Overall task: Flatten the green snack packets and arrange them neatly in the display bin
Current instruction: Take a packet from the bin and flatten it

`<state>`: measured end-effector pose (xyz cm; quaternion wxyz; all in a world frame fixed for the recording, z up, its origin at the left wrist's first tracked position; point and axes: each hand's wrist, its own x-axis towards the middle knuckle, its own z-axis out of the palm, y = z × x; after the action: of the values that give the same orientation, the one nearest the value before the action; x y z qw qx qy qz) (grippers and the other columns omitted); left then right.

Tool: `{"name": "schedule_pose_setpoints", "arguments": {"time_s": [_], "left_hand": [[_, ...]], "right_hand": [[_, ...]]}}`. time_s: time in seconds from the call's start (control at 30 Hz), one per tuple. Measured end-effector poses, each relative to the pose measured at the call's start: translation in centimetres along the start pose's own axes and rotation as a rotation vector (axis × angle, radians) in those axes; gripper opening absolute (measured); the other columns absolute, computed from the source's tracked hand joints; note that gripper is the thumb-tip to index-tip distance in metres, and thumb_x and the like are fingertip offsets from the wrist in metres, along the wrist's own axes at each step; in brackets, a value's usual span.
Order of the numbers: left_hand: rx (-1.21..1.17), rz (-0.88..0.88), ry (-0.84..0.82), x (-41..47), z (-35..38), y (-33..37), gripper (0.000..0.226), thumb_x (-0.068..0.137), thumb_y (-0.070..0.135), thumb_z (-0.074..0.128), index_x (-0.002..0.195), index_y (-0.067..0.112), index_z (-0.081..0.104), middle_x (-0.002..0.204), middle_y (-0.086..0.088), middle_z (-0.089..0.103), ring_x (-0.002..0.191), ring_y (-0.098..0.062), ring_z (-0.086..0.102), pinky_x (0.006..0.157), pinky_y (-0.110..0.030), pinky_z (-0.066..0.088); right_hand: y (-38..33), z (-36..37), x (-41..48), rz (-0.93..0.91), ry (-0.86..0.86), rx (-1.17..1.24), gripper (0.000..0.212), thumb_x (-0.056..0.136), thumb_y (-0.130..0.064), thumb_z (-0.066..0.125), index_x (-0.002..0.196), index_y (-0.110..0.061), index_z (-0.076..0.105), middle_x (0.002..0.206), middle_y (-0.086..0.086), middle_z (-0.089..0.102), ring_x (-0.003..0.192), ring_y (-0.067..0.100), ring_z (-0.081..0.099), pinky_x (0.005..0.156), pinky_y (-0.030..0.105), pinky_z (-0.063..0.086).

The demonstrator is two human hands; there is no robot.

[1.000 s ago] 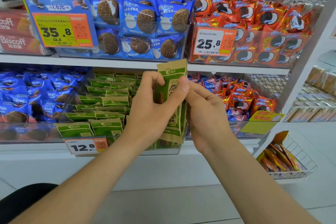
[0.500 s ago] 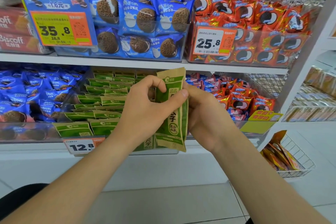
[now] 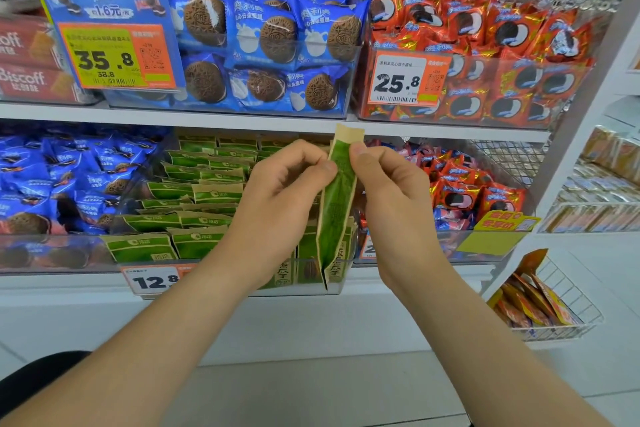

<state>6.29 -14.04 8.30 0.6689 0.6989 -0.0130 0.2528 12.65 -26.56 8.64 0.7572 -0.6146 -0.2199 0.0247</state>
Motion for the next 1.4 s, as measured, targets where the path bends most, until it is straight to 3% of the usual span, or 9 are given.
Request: {"name": "schedule_pose_setpoints", "arguments": {"time_s": [0.13,0.23,0.33,0.53,0.67,0.87,1.03,1.23,1.4], "left_hand": [[-0.027,-0.006,0.039,0.0,0.0,0.1,0.018,0.109,0.016,0.057,0.097,0.005,0.064,0.087,-0.013,0.063,0.081,-0.025,0.061,0.075,-0.051,0.054],[-0.050,0.003,0.125,0.3,-0.3,-0.2,0.018,0.110,0.019,0.055,0.098,0.007,0.062,0.086,-0.009,0.059,0.080,-0.024,0.054,0.073,-0.050,0.049],[-0.056,0.000,0.158,0.2,-0.5,0.1,0.021,0.110,0.027,0.056,0.102,0.008,0.062,0.085,-0.014,0.059,0.079,-0.022,0.054,0.074,-0.044,0.047],[0.071,-0.031,0.035,-0.6,-0.7,0.2,0.026,0.101,0.031,0.069,0.090,0.008,0.074,0.100,-0.003,0.079,0.101,-0.020,0.076,0.094,-0.046,0.062],[0.261,0.008,-0.006,-1.3,-0.7,-0.4,0.009,0.095,0.020,0.078,0.087,0.015,0.079,0.085,0.004,0.079,0.083,-0.011,0.076,0.080,-0.032,0.063],[0.166,-0.110,-0.049,-1.2,-1.4,-0.5,0.008,0.101,0.012,0.069,0.095,0.009,0.073,0.091,0.000,0.079,0.092,-0.016,0.077,0.083,-0.035,0.066],[0.015,-0.197,-0.034,-1.1,-1.2,-0.4,0.011,0.105,0.005,0.061,0.100,-0.004,0.061,0.095,-0.015,0.077,0.094,-0.021,0.079,0.081,-0.029,0.064],[-0.197,-0.298,-0.018,-1.0,-1.1,-0.1,0.011,0.104,0.008,0.063,0.107,-0.003,0.063,0.106,-0.023,0.078,0.103,-0.030,0.078,0.088,-0.037,0.064],[-0.145,-0.346,-0.016,-1.0,-1.1,-0.1,0.038,0.098,0.017,0.072,0.134,0.008,0.063,0.107,-0.013,0.081,0.102,-0.027,0.080,0.088,-0.037,0.065]], "right_hand": [[-0.5,-0.5,0.0,-0.031,-0.068,-0.125,0.029,0.101,-0.029,0.072,0.095,-0.001,0.071,0.085,0.024,0.071,0.072,0.026,0.064,0.068,0.042,0.055],[-1.3,-1.3,-0.1,0.108,-0.244,-0.323,0.032,0.092,-0.032,0.081,0.117,-0.020,0.066,0.097,0.015,0.076,0.074,0.017,0.074,0.066,0.028,0.060],[-1.5,-1.7,-0.6,0.248,-0.360,-0.307,0.042,0.091,-0.031,0.082,0.124,-0.024,0.057,0.104,0.013,0.077,0.084,0.024,0.078,0.079,0.039,0.065],[0.1,-1.3,-0.9,-0.124,-0.125,-0.372,0.037,0.107,-0.038,0.061,0.090,-0.005,0.059,0.068,0.003,0.064,0.059,0.016,0.057,0.055,0.041,0.048],[1.1,-1.6,-1.2,-0.220,-0.034,-0.542,0.042,0.110,-0.044,0.050,0.082,-0.015,0.062,0.063,-0.004,0.060,0.057,0.015,0.053,0.053,0.036,0.042],[1.6,-1.8,-0.5,-0.181,-0.009,-0.433,0.040,0.107,-0.038,0.061,0.080,-0.009,0.066,0.069,0.014,0.067,0.064,0.036,0.061,0.055,0.049,0.051],[1.6,-1.6,-0.3,-0.156,0.050,-0.417,0.037,0.100,-0.048,0.068,0.086,-0.014,0.070,0.073,0.005,0.072,0.066,0.025,0.068,0.060,0.045,0.056],[0.4,-1.6,-0.3,0.375,-0.047,0.135,0.036,0.104,-0.032,0.067,0.132,-0.009,0.064,0.115,0.011,0.079,0.090,0.018,0.078,0.067,0.027,0.061],[0.2,-1.5,-0.5,0.174,0.041,-0.024,0.030,0.101,-0.019,0.071,0.127,-0.014,0.056,0.108,0.010,0.079,0.085,0.019,0.079,0.064,0.029,0.062]]}}
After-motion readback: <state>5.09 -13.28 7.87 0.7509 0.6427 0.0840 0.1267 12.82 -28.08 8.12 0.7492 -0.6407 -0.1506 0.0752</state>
